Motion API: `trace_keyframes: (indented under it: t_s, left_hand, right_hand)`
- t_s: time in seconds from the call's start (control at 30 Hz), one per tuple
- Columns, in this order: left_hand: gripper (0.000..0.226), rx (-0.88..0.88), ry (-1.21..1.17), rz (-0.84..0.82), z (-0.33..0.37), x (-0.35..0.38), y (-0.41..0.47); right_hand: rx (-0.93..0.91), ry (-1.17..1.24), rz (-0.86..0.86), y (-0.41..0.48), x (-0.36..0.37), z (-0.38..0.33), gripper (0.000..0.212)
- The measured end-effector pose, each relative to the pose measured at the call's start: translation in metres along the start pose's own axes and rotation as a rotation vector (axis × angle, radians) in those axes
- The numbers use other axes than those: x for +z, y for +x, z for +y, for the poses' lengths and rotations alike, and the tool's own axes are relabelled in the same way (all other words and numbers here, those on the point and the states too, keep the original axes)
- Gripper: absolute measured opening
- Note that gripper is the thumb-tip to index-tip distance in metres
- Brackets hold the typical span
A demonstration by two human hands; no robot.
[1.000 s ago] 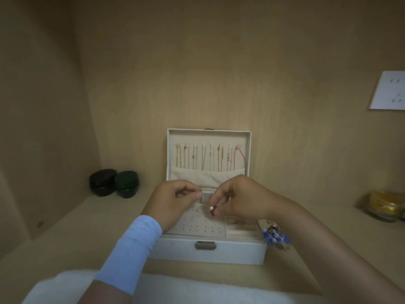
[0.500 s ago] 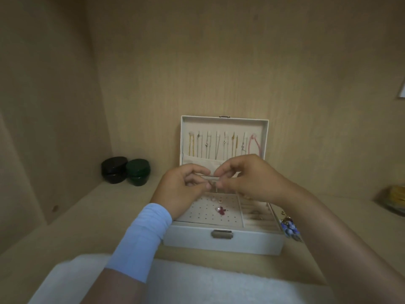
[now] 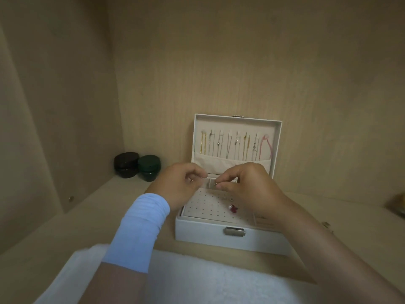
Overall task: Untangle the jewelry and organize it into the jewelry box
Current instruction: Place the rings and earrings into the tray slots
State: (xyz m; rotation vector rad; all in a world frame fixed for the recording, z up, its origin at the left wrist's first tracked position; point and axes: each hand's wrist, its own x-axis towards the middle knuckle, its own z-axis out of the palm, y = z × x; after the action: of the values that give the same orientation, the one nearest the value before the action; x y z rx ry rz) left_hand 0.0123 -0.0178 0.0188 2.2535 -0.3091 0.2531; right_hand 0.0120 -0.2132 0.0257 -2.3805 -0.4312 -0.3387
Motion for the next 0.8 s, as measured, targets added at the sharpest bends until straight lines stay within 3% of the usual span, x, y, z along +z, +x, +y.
trace_keyframes:
  t_s: [0.1, 0.27, 0.8]
  left_hand:
    - [0.016, -0.028, 0.174, -0.001, -0.008, -0.004, 0.001]
    - [0.022, -0.1, 0.138, -0.137, -0.015, -0.005, 0.002]
    - [0.025, -0.088, 0.12, -0.132, -0.015, -0.006, 0.0]
  right_hand:
    - [-0.002, -0.169, -0.008, 0.0, 0.009, -0.006, 0.003]
    - [-0.063, -0.315, 0.006, 0.001, 0.025, -0.015, 0.011]
    - [-0.248, -0.53, 0.04, 0.005, 0.043, -0.022, 0.012]
